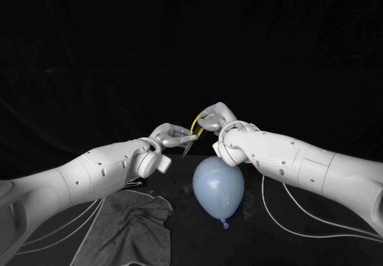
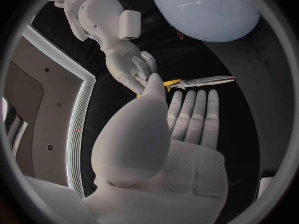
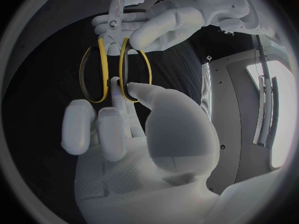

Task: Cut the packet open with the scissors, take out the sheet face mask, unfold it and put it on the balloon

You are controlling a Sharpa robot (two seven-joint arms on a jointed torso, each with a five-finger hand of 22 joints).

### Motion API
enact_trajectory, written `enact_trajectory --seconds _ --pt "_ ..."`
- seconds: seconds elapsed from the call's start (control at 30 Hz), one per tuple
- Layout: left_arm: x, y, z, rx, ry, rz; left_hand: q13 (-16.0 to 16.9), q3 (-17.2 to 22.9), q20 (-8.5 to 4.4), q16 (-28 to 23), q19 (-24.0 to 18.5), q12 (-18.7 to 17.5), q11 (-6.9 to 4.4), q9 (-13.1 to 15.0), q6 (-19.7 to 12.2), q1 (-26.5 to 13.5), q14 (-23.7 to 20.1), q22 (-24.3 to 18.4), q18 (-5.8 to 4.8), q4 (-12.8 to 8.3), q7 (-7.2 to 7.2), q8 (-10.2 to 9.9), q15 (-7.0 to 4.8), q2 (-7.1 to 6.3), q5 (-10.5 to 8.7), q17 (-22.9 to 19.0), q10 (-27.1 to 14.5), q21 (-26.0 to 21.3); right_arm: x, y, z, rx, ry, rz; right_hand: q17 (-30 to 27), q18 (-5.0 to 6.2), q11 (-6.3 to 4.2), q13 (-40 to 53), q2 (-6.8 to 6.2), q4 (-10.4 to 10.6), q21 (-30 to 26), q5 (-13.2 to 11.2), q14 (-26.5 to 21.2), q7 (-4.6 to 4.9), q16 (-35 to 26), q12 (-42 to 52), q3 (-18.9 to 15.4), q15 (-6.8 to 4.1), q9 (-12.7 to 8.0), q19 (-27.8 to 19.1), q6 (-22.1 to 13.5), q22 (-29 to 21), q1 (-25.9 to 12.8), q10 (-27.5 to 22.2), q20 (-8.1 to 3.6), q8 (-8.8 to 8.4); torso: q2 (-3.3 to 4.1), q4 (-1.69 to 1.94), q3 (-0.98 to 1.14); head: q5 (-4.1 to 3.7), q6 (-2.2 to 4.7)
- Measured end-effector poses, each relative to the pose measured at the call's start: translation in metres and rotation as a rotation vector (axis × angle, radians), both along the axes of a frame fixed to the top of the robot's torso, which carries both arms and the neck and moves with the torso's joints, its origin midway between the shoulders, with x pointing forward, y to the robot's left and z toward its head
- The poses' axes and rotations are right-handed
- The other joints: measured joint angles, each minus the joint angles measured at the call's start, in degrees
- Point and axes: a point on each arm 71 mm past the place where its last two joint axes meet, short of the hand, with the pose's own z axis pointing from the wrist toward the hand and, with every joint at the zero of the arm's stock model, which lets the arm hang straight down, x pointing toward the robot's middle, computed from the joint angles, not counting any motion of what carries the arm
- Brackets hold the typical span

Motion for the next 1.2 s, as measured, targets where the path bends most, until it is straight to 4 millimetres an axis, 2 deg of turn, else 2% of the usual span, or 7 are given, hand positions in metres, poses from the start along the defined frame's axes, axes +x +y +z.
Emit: enact_trajectory --seconds 0.43,0.53,0.77,0.87,1.03,1.13,1.2 --pt "0.0020 0.0034 -0.0036 0.030 0.028 0.013 0.07 0.55 -0.52 1.33 4.00 -0.02 -1.41 0.27 3.33 3.76 4.20 -0.08 0.00 -0.28 0.99 1.01 -1.54 3.76 0.00 0.79 4.76 0.86 -0.0030 0.0034 0.0002 0.011 0.007 0.016 0.08 -0.02 -0.13 0.04 0.22 -0.15 0.00 0.38 0.00 0.00 0.22 -0.10 -0.16 0.00 0.17 0.00 0.00 0.08 -0.23 0.13 0.00 -0.01 0.03 0.00 0.00 -0.14 0.10" --pt "0.0024 0.0034 -0.0041 0.031 0.033 0.012 0.07 1.09 -0.75 1.71 4.65 -0.02 -1.82 0.26 3.96 4.50 5.05 -0.08 0.00 -0.04 0.76 1.01 -1.90 4.50 0.00 1.04 5.58 1.11 -0.0032 0.0039 0.0002 0.012 0.009 0.018 0.11 -0.03 -0.31 0.03 -0.01 -0.15 0.00 0.71 0.00 0.00 0.22 -0.15 -0.16 0.00 0.17 0.00 0.00 0.16 -0.46 0.30 0.00 -0.01 0.03 -0.01 0.00 -0.14 0.10" --pt "0.0025 0.0014 -0.0050 0.034 0.042 0.006 0.07 1.38 -1.03 2.00 5.78 -0.03 -2.35 0.15 5.27 4.87 6.22 -0.08 -0.02 0.24 -0.14 1.02 -2.33 4.86 0.00 1.39 6.94 1.34 -0.0035 0.0050 0.0000 0.012 0.012 0.023 0.16 -0.04 -0.12 0.11 -0.01 -0.15 0.00 0.71 0.05 0.00 0.22 -0.21 -0.16 -0.05 0.24 0.00 0.00 0.21 -0.46 0.49 0.00 -0.01 0.00 -0.01 0.01 -0.08 0.18" --pt "0.0026 0.0013 -0.0052 0.035 0.045 0.005 0.05 1.85 -1.34 2.38 6.25 -0.03 -2.81 0.09 6.22 5.47 6.95 -0.08 -0.04 0.23 -0.69 1.32 -2.65 5.47 0.00 1.61 7.80 1.52 -0.0036 0.0055 -0.0002 0.011 0.015 0.026 0.16 -0.05 -0.12 0.19 -0.01 -0.15 0.00 0.73 0.13 0.00 0.22 -0.21 -0.16 -0.13 0.24 0.00 0.00 0.21 -0.46 0.50 0.00 -0.01 0.00 -0.01 0.01 -0.07 0.18" --pt "0.0025 0.0017 -0.0055 0.037 0.046 0.005 -0.09 3.83 -1.79 2.38 7.12 -0.23 -3.35 -0.06 7.33 7.03 7.66 -0.08 -0.04 0.29 -1.35 1.32 -2.95 7.03 0.00 1.89 8.75 1.60 -0.0031 0.0054 -0.0008 0.007 0.023 0.030 0.15 -0.06 -0.15 0.23 -0.08 -0.14 0.00 1.04 0.13 0.00 0.22 -0.21 -0.16 -0.13 0.30 0.00 0.00 0.17 -0.53 0.53 0.00 -0.02 0.00 0.00 0.00 -0.12 0.10" --pt "0.0025 0.0025 -0.0057 0.037 0.047 0.005 -0.09 5.27 -1.95 2.38 7.27 -0.27 -3.35 -0.12 7.63 7.26 8.07 -0.08 -0.06 0.31 -1.66 1.52 -3.36 8.61 -0.01 2.04 9.15 1.60 -0.0026 0.0047 -0.0013 0.003 0.029 0.031 0.13 -0.08 -0.31 0.20 -0.24 -0.23 0.00 1.04 0.13 0.00 0.21 -0.21 -0.25 -0.13 0.30 0.00 0.00 0.09 -0.68 0.69 0.00 -0.02 0.00 0.01 -0.01 -0.15 0.04" --pt "0.0025 0.0031 -0.0056 0.036 0.046 0.005 -0.11 5.92 -2.16 2.38 7.48 -0.27 -3.46 -0.12 7.63 7.55 8.07 -0.08 -0.06 0.31 -1.66 1.55 -3.36 8.91 -0.01 2.05 9.26 1.60 -0.0018 0.0037 -0.0018 -0.001 0.034 0.030 0.13 -0.37 -0.31 0.19 -0.24 -0.30 -0.01 1.04 0.13 0.00 0.21 -0.21 -0.32 -0.13 0.30 0.00 0.00 0.04 -0.68 0.69 0.00 -0.03 0.00 0.02 -0.03 -0.16 -0.01"
